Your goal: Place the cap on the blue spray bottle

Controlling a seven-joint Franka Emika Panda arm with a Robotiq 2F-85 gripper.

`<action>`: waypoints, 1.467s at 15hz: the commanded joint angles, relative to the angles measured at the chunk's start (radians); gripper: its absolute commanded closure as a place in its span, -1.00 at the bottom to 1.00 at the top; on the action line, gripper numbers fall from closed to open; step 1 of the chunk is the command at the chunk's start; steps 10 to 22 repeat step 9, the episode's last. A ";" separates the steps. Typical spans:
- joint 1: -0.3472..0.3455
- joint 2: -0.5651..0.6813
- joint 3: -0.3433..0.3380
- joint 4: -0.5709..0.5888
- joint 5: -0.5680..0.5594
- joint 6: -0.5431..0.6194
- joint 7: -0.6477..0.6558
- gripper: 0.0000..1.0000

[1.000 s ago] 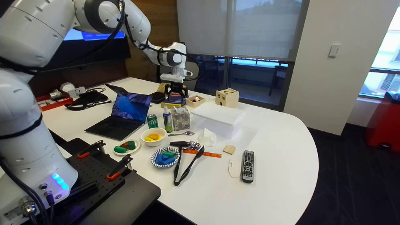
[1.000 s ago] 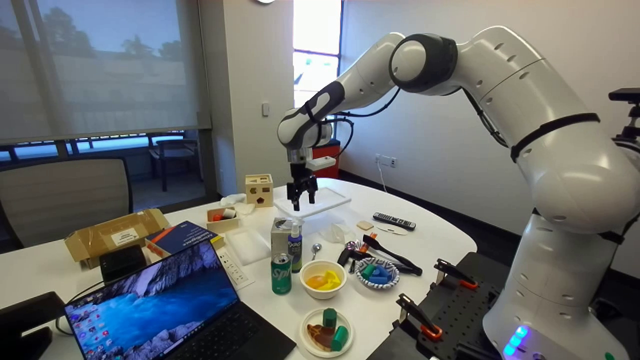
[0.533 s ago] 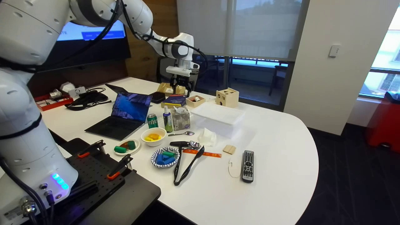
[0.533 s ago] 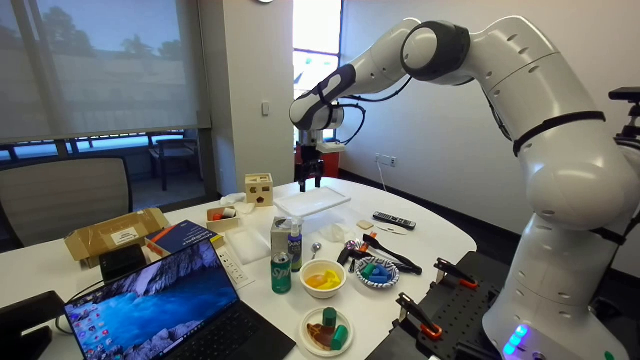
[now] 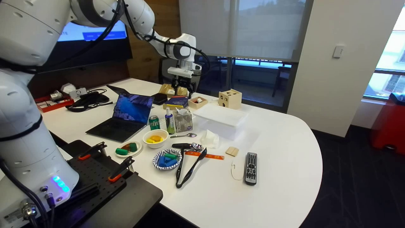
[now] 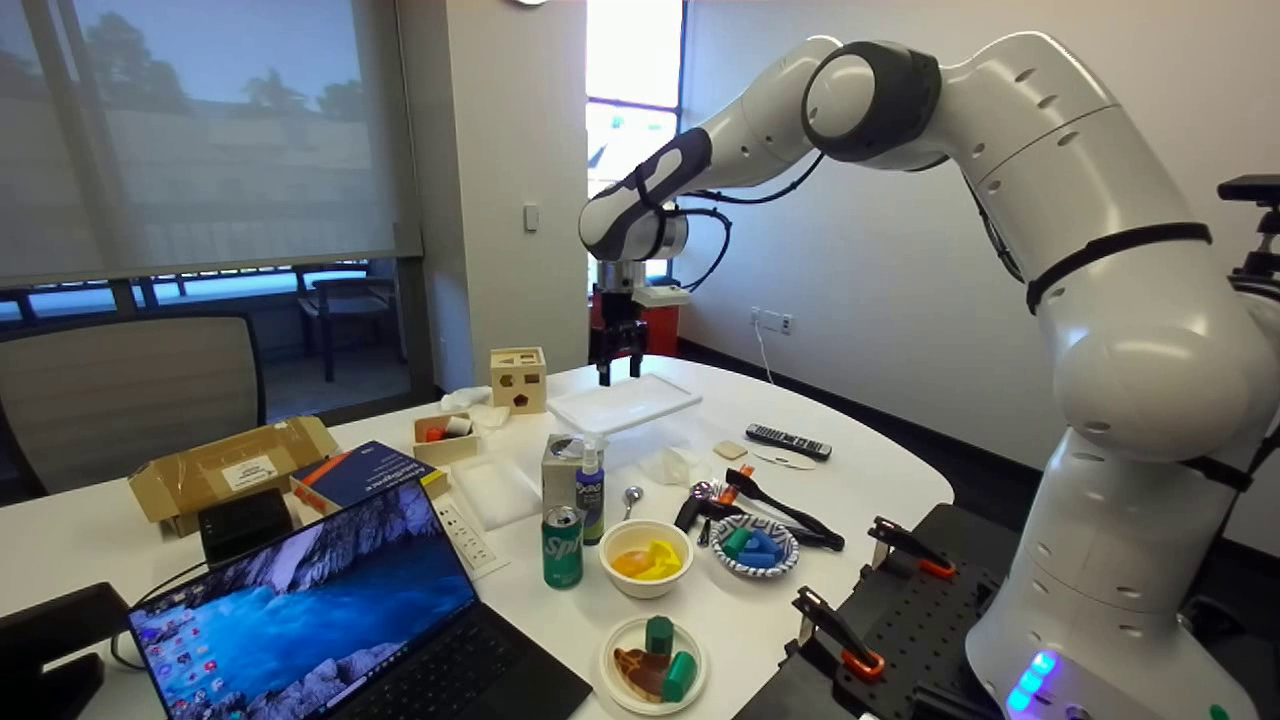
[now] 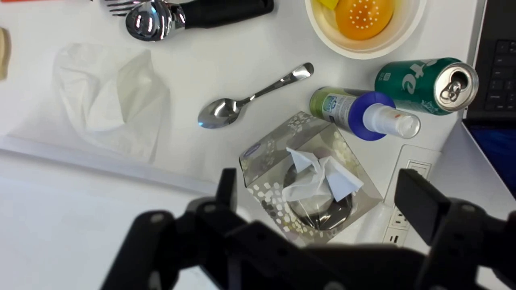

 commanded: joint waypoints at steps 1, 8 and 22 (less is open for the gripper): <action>0.009 -0.003 0.010 -0.015 0.010 -0.043 -0.015 -1.00; 0.027 0.064 0.035 -0.020 0.020 -0.033 -0.007 -1.00; 0.030 0.072 0.038 -0.019 0.020 -0.033 -0.006 -1.00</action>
